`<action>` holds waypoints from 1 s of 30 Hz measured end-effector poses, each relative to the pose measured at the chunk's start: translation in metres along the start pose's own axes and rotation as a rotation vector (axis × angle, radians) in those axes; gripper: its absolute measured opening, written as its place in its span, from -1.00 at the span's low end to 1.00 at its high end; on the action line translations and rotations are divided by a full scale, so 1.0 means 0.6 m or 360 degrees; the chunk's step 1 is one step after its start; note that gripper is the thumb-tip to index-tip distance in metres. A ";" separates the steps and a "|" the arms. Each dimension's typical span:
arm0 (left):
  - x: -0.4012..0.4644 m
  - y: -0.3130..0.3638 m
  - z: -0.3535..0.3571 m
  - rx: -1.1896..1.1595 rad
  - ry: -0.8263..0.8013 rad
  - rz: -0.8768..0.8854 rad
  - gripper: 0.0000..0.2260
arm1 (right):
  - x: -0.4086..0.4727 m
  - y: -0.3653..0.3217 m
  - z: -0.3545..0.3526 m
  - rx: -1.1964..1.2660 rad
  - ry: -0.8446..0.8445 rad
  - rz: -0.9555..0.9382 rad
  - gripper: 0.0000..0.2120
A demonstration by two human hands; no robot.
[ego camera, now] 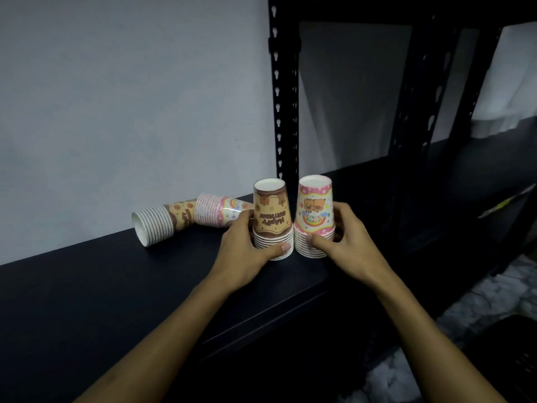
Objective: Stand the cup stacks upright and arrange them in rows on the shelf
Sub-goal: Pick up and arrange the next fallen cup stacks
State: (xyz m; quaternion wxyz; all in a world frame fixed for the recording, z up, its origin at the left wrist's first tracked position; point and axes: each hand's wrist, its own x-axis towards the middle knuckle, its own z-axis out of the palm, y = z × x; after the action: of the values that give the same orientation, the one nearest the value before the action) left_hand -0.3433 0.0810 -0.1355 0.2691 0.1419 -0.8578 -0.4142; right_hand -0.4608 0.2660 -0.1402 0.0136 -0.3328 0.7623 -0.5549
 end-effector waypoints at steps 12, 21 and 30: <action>0.068 0.007 0.086 -0.0097 0.0066 -0.0067 -0.36 | 0.030 0.029 -0.009 -0.0218 0.0256 -0.0095 -0.37; 0.085 0.001 0.080 0.0118 0.0075 -0.0002 -0.42 | 0.056 0.035 -0.004 -0.0313 0.0116 -0.0098 -0.40; 0.091 -0.012 0.074 0.0165 0.0057 0.0000 -0.41 | 0.071 0.035 0.006 -0.0500 0.0069 -0.0090 -0.37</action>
State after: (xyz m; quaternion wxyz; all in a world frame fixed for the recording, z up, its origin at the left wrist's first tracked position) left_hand -0.4134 0.0793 -0.1452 0.2768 0.1631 -0.8732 -0.3665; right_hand -0.5031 0.2440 -0.1449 -0.0707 -0.3402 0.8302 -0.4360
